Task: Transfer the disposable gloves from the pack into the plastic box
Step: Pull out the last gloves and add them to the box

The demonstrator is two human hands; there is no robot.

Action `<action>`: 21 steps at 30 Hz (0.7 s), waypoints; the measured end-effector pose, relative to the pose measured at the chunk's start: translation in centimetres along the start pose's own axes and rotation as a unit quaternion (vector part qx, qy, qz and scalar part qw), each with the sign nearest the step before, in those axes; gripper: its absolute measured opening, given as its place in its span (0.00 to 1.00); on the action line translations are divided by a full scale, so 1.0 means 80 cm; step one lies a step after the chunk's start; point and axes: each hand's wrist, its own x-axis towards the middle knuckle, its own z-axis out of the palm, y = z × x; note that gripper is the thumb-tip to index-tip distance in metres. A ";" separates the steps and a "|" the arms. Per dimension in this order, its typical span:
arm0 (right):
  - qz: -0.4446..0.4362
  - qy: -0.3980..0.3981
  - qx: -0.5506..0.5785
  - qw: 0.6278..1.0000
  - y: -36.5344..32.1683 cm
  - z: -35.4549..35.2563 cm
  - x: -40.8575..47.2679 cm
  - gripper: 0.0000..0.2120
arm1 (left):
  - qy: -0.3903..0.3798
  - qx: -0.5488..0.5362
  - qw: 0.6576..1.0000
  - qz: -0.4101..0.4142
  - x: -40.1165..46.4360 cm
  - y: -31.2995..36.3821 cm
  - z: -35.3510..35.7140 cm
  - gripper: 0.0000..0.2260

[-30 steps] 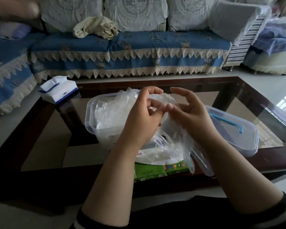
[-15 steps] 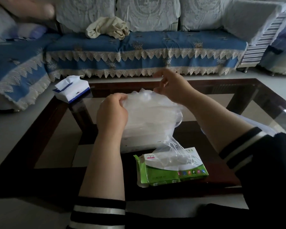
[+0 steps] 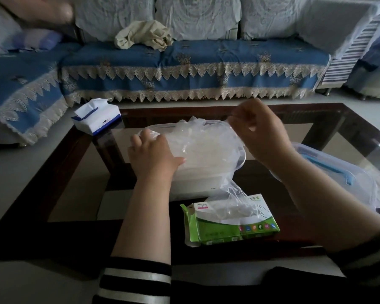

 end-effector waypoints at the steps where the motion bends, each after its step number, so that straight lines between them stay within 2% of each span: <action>1: 0.013 -0.005 0.010 1.000 -0.004 -0.010 -0.019 0.10 | 0.003 -0.010 1.000 -0.011 -0.002 0.000 -0.002 0.30; 3: 0.046 -0.077 -0.029 0.996 -0.013 -0.026 -0.052 0.23 | 0.023 -0.038 0.999 -0.029 -0.005 0.001 -0.005 0.26; 5: 0.093 -0.184 -0.135 0.969 -0.012 -0.031 -0.076 0.33 | 0.102 -0.068 0.992 -0.013 -0.011 0.005 -0.006 0.17; 7: 0.117 -0.279 -0.192 0.933 0.004 -0.024 -0.090 0.38 | 0.218 -0.130 0.966 0.049 -0.022 0.014 -0.007 0.08; 8: 0.117 -0.314 -0.180 0.925 0.015 -0.016 -0.095 0.39 | 0.253 -0.182 0.946 0.094 -0.028 0.019 -0.008 0.07; 9: 0.122 -0.338 -0.149 0.921 0.024 -0.010 -0.100 0.38 | 0.246 -0.244 0.928 0.139 -0.037 0.026 -0.010 0.08; 11: 0.165 -0.357 -0.041 0.919 0.035 0.000 -0.104 0.31 | 0.147 -0.324 0.915 0.192 -0.058 0.038 -0.014 0.15; 14: 0.243 -0.324 0.101 0.909 0.038 0.003 -0.100 0.11 | -0.038 -0.328 0.921 0.208 -0.076 0.048 -0.013 0.23; 15: 0.247 -0.308 0.126 0.910 0.035 0.002 -0.097 0.08 | -0.083 -0.330 0.918 0.205 -0.077 0.047 -0.011 0.25; 18: 0.242 -0.266 0.201 0.911 0.031 -0.008 -0.094 0.08 | -0.142 -0.317 0.914 0.208 -0.081 0.044 -0.010 0.29; 21: 0.237 -0.245 0.272 0.900 0.027 -0.015 -0.092 0.15 | -0.193 -0.278 0.916 0.215 -0.086 0.045 -0.003 0.31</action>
